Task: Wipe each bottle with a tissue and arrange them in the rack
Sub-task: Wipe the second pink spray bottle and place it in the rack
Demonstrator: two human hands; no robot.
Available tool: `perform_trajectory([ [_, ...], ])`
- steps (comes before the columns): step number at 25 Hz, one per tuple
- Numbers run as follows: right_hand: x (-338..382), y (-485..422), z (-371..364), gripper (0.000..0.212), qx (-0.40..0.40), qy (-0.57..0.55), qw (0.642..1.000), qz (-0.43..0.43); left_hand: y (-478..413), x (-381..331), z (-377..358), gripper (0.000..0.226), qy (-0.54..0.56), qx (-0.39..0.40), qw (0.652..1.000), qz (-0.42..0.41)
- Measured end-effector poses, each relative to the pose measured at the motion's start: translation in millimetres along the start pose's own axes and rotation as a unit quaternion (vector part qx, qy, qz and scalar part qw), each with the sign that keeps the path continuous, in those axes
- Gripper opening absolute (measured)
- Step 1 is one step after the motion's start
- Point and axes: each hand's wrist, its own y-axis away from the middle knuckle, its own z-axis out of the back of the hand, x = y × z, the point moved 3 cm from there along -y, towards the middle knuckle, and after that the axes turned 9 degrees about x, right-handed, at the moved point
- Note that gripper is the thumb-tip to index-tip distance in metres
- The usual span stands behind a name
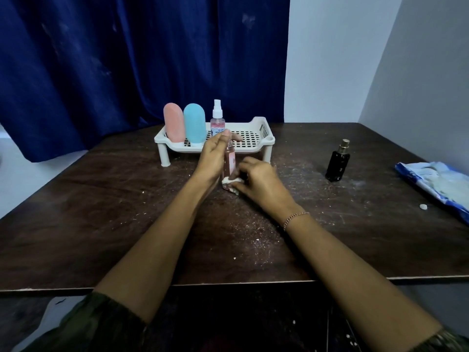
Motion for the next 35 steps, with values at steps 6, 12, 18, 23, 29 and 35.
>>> perform_trajectory([
  [6,9.5,2.8,4.3,0.014,-0.033,0.039,0.998,0.027,-2.2,0.4,-3.5,0.03,0.037,0.016,0.999,-0.002],
  [12,11.9,2.7,-0.2,0.016,0.006,0.042,0.998,0.042,-3.1,3.7,0.2,0.027,0.078,0.032,0.996,-0.009],
  [18,6.8,1.0,-9.6,0.02,0.061,0.053,0.996,0.047,-6.1,7.8,10.6,0.009,0.116,-0.05,0.99,-0.061],
  [23,9.4,1.3,-0.6,0.021,-0.021,0.027,0.997,0.071,-9.7,9.4,14.1,0.012,0.174,-0.053,0.982,-0.043],
  [29,8.1,2.7,-2.3,0.017,0.01,0.037,0.996,0.084,-7.6,8.5,11.6,0.014,0.205,-0.057,0.975,-0.068],
  [35,8.4,4.5,14.4,0.023,-0.157,-0.003,0.985,0.074,-2.0,4.2,1.5,0.013,0.217,0.009,0.974,-0.059],
])
